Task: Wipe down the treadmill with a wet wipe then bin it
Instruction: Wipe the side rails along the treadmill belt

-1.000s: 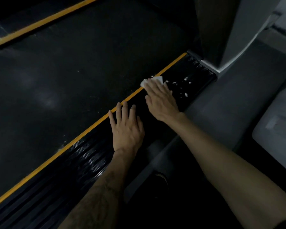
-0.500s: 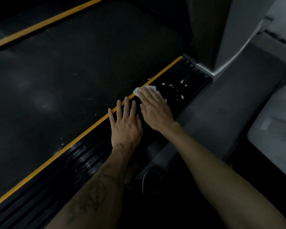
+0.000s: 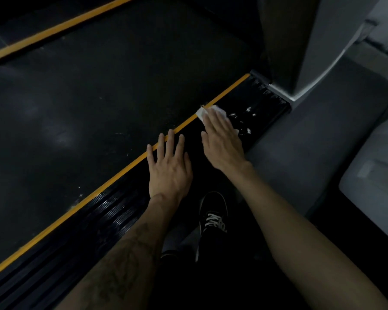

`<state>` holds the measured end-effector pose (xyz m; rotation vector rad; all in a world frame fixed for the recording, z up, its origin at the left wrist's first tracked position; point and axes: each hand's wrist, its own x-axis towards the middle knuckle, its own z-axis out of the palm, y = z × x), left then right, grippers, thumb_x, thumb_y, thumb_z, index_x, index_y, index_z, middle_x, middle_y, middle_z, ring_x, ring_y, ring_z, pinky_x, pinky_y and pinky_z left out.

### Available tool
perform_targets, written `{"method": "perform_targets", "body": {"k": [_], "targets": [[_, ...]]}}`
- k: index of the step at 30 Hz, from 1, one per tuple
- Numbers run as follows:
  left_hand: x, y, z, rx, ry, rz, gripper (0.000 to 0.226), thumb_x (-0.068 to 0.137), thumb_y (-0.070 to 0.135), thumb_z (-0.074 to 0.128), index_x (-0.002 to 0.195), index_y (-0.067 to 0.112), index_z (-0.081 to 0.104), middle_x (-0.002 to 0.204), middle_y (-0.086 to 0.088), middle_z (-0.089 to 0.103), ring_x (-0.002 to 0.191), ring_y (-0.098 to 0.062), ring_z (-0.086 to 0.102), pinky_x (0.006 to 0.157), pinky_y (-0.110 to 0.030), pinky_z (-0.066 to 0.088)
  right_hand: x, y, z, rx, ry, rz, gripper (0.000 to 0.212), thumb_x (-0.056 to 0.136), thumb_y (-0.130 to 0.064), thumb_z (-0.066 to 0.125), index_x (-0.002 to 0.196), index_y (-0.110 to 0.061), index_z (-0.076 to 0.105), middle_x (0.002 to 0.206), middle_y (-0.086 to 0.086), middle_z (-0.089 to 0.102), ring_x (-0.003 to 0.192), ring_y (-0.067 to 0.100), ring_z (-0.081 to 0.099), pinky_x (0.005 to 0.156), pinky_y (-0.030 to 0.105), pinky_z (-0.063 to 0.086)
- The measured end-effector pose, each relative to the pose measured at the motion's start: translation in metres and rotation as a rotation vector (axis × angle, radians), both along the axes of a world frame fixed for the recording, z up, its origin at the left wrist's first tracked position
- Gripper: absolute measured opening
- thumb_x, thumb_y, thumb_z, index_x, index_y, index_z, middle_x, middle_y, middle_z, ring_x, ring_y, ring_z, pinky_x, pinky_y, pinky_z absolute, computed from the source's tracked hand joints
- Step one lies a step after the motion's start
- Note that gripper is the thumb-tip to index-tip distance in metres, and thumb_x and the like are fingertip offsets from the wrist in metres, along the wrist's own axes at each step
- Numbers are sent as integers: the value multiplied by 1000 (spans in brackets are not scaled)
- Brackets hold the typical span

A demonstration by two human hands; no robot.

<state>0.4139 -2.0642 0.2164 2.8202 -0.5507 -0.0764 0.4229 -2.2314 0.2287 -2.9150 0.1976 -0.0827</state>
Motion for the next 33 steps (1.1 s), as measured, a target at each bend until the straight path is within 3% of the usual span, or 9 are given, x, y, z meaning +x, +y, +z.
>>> {"method": "perform_targets", "body": {"k": [6, 11, 16, 20, 24, 29, 33], "targets": [[3, 0, 0, -15, -5, -34, 62, 107, 43, 10, 164, 20, 20, 173, -4, 5, 159, -22, -5, 128, -53, -1, -18, 14, 2, 55, -49, 116, 60, 105, -33, 23, 157, -5, 33, 167, 13, 27, 156, 24, 19, 128, 40, 16], [3, -3, -1, -10, -17, -22, 62, 107, 44, 10, 163, 21, 21, 173, -4, 7, 160, -22, -2, 129, -53, 2, 4, -10, 7, 23, 0, 39, 56, 111, -32, 29, 161, -7, 22, 171, 9, 15, 158, 20, 9, 129, 38, 11], [3, -2, 0, -4, 3, -23, 61, 108, 43, 12, 164, 21, 20, 173, -4, 4, 159, -20, -6, 129, -52, -1, -25, 20, 4, 21, -10, 15, 58, 110, -34, 28, 160, -5, 25, 169, 12, 17, 158, 23, 11, 123, 33, 4], [4, -2, 1, -27, 3, -21, 58, 109, 41, 15, 164, 21, 21, 173, -4, 5, 159, -20, -5, 129, -52, 0, 2, 2, 5, -62, -21, 87, 58, 109, -34, 26, 159, -5, 27, 169, 12, 21, 158, 22, 14, 127, 36, 8], [3, -2, 3, -27, -3, -17, 58, 109, 41, 13, 163, 21, 23, 173, -4, 7, 159, -20, -3, 129, -52, 1, -16, 2, 5, -7, -23, -49, 58, 109, -33, 30, 161, -6, 23, 170, 12, 15, 158, 24, 9, 126, 36, 6], [5, -3, 2, -45, -15, -20, 58, 109, 42, 17, 162, 20, 26, 173, -5, 10, 159, -21, -1, 129, -52, 1, -15, 15, 2, -34, -6, 51, 58, 108, -33, 27, 160, -7, 26, 170, 11, 19, 158, 24, 12, 127, 40, 7], [4, -3, 2, -45, -13, -19, 57, 110, 43, 19, 162, 20, 26, 173, -5, 10, 160, -21, -1, 129, -51, 0, 2, -14, 0, -42, 9, -1, 56, 110, -32, 28, 161, -9, 22, 171, 10, 15, 158, 22, 9, 129, 40, 5]]}}
